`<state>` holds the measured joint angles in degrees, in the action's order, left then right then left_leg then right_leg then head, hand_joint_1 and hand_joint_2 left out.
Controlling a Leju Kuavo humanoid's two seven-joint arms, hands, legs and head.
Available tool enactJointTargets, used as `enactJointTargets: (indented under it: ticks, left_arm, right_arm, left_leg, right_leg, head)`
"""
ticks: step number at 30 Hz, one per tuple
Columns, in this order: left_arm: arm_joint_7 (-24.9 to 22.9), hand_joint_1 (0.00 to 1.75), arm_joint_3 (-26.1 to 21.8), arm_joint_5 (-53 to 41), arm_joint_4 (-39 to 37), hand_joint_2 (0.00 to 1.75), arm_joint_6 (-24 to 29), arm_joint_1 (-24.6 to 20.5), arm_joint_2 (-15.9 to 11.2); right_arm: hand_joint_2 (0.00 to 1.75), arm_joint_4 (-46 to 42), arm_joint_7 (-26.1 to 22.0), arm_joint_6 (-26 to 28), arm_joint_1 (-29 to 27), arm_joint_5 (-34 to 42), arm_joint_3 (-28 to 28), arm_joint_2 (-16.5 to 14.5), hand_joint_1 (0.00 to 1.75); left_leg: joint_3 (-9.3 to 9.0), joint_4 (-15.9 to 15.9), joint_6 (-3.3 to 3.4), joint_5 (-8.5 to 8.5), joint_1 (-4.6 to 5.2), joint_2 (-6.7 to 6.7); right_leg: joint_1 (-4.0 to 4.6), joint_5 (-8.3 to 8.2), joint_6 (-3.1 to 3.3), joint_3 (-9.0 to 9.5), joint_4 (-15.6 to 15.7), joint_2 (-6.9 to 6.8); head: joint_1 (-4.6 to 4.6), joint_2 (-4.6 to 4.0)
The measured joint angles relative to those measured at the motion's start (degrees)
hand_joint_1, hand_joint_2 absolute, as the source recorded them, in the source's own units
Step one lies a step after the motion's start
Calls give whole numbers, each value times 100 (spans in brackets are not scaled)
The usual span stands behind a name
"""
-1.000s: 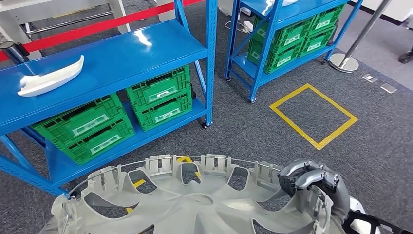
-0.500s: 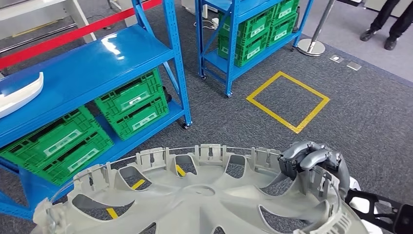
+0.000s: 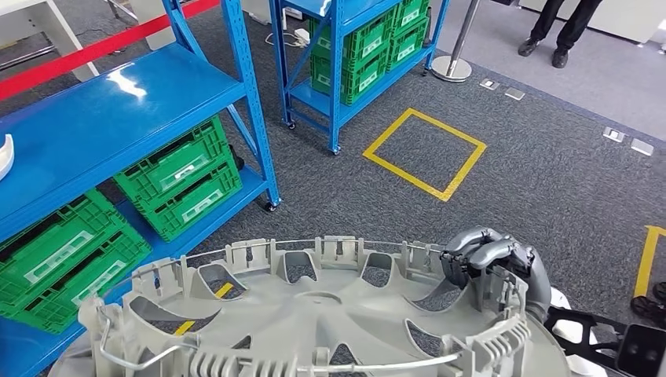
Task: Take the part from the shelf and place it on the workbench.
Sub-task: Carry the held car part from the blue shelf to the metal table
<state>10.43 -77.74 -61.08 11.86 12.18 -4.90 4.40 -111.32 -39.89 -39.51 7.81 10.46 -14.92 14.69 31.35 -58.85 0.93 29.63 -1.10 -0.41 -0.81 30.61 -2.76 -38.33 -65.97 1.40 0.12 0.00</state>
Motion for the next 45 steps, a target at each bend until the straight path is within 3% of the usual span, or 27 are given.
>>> enactJointTargets:
  ticks: [2, 3, 4, 6, 8, 9, 11, 12, 14, 15, 17, 18, 19, 21, 23, 25, 27, 29, 31, 33, 34, 36, 38, 40, 42, 43, 45]
  left_arm:
    - [71, 0, -2, -4, 7, 175, -59, 11, -17]
    - [102, 0, -2, -7, 9, 175, -95, 10, -26]
    - [124, 0, -2, -9, 9, 175, -126, 6, -33]
    - [150, 0, -1, -10, 9, 175, -182, -9, -36]
    - [154, 0, -1, -10, 8, 175, -213, -17, -38]
    - [154, 0, -1, -10, 8, 175, -221, -17, -41]
    - [170, 0, -1, -11, 8, 175, -231, -22, -46]
    - [192, 0, -1, -15, 7, 175, -247, -26, -47]
    - [251, 0, -1, -41, 4, 175, -296, -27, -44]
    - [270, 0, -1, -61, 2, 175, -320, -19, -45]
    - [281, 0, -1, -100, 1, 175, -359, 3, -52]
    - [282, 0, -1, -112, 0, 175, -375, 10, -56]
    - [282, 0, -1, -117, -1, 175, -389, 13, -57]
    - [288, 0, -1, -126, -2, 175, -404, 13, -60]
    - [306, 0, 1, -136, -10, 175, -408, 16, -51]
    - [307, 0, 2, -153, -21, 175, -405, 19, -38]
    - [269, 0, 2, -175, -26, 175, -390, 13, -26]
    - [232, 0, 2, -183, -31, 175, -368, 12, -11]
    - [220, 0, 2, -185, -33, 175, -354, 28, -5]
    - [216, 0, 2, -185, -34, 175, -348, 46, -2]
    - [215, 0, 2, -185, -35, 175, -346, 49, -2]
    - [206, 0, 2, -185, -38, 175, -344, 42, 9]
    - [175, 0, 2, -193, -43, 175, -339, 35, 33]
    - [133, 0, 2, -206, -47, 175, -333, 35, 54]
    - [117, 0, 2, -208, -49, 175, -328, 26, 69]
    - [124, 0, 2, -205, -50, 175, -327, 16, 77]
    - [144, 0, 3, -195, -53, 175, -326, 0, 87]
  right_arm:
    - [175, -1, -1, -30, -62, 5, 24, 0, 175]
    - [175, -3, -1, -54, -103, 2, 45, 0, 175]
    - [175, -10, 1, -77, -140, -6, 69, 0, 175]
    - [175, -48, 1, -118, -185, -27, 124, 0, 175]
    - [175, -113, -2, -148, -199, -53, 168, -6, 175]
    - [175, -149, -4, -163, -211, -72, 183, -11, 175]
    - [175, -228, -5, -179, -279, -119, 211, -20, 175]
    - [175, -273, -5, -179, -329, -146, 229, -25, 175]
    - [175, -373, -4, -173, -410, -191, 267, -43, 175]
    - [175, -419, -5, -168, -444, -202, 281, -59, 175]
    - [175, -487, -7, -164, -513, -211, 302, -87, 175]
    - [175, -510, -5, -163, -552, -216, 312, -94, 175]
    - [175, -526, -3, -164, -581, -222, 321, -97, 175]
    - [175, -559, 1, -174, -618, -224, 338, -103, 175]
    - [175, -595, -1, -205, -639, -211, 370, -107, 175]
    - [175, -614, -1, -242, -646, -197, 418, -107, 175]
    - [175, -615, 1, -279, -646, -171, 455, -96, 175]
    - [175, -610, 1, -305, -615, -143, 474, -80, 175]
    - [175, -602, 1, -309, -573, -126, 480, -75, 175]
    - [175, -583, 1, -310, -563, -116, 482, -74, 175]
    - [175, -574, 1, -310, -565, -114, 482, -74, 175]
    - [175, -566, 1, -302, -561, -121, 483, -73, 175]
    - [175, -566, 0, -275, -550, -139, 484, -72, 175]
    - [175, -566, -1, -232, -547, -169, 484, -72, 175]
    - [175, -566, 0, -193, -553, -189, 484, -64, 175]
    - [175, -566, -2, -187, -551, -187, 484, -60, 175]
    - [175, -566, -3, -207, -526, -168, 485, -54, 175]
  left_leg:
    - [4, -1, 26, 8, 29, 138]
    - [3, -2, 33, 13, 41, 202]
    - [0, -2, 37, 16, 51, 263]
    - [-17, -2, 37, 28, 69, 374]
    - [-33, -6, 5, 51, 97, 476]
    - [-41, -4, -19, 60, 105, 523]
    - [-66, 18, -73, 73, 113, 617]
    - [-74, 5, -103, 96, 109, 590]
    - [22, -255, -154, 286, 98, 370]
    - [158, -566, -170, 463, 85, 220]
    - [511, -1317, -195, 799, 76, 90]
    - [621, -1529, -211, 833, 68, 78]
    - [639, -1541, -228, 756, 54, 73]
    - [381, -959, -269, 354, -2, 3]
    - [89, -310, -286, 118, -57, -227]
    - [11, -121, -226, 131, -51, -336]
    - [3, -112, -121, 113, -32, -225]
    - [-4, -94, -39, 85, -28, -110]
    - [1, -90, 8, 85, 2, 16]
    - [3, -91, 32, 97, 38, 152]
    - [-1, -91, 41, 104, 53, 217]
    - [-20, -90, 52, 120, 74, 333]
    - [-41, -88, 37, 141, 90, 428]
    - [-53, -78, -7, 156, 97, 514]
    - [-75, -52, -62, 169, 97, 596]
    - [-79, -75, -87, 200, 95, 559]
    - [49, -406, -130, 414, 89, 338]
  right_leg:
    - [-2, 300, -6, -343, -730, -78]
    - [0, 318, 1, -408, -878, -86]
    - [3, 235, 17, -363, -807, -99]
    - [39, -103, 88, 35, -91, -241]
    - [110, -302, 169, 394, 582, -436]
    - [141, -318, 198, 459, 723, -480]
    - [151, -328, 239, 454, 768, -379]
    - [136, -345, 261, 462, 796, -329]
    - [90, -383, 313, 486, 855, -233]
    - [78, -391, 327, 491, 865, -186]
    - [69, -392, 342, 488, 861, -68]
    - [65, -390, 340, 487, 854, -2]
    - [56, -387, 334, 486, 843, 65]
    - [28, -369, 292, 484, 801, 205]
    - [15, -338, 211, 449, 723, 336]
    - [5, -340, 121, 396, 686, 451]
    - [-22, -363, 53, 362, 687, 509]
    - [-13, -226, 13, 236, 447, 299]
    - [8, 120, -5, -90, -228, 10]
    - [12, 344, 3, -399, -862, -77]
    - [19, 310, 23, -426, -918, -90]
    - [62, -12, 102, -137, -374, -163]
    - [153, -267, 209, 259, 393, -385]
    - [222, -309, 270, 389, 685, -491]
    - [213, -347, 305, 393, 732, -377]
    - [193, -370, 326, 415, 778, -326]
    - [143, -416, 373, 468, 862, -224]
  head:
    - [17, 0]
    - [22, 0]
    - [27, 0]
    - [35, 0]
    - [39, 0]
    - [39, 0]
    - [37, 0]
    - [35, 0]
    - [19, 0]
    - [5, 0]
    - [-22, 0]
    - [-29, 0]
    - [-31, 0]
    - [-34, 0]
    - [-46, 0]
    - [-48, 0]
    - [-40, 0]
    - [-4, 0]
    - [40, 0]
    - [53, 0]
    - [56, 0]
    - [57, 0]
    - [57, 0]
    - [60, 0]
    - [62, 0]
    - [58, 0]
    - [41, 0]
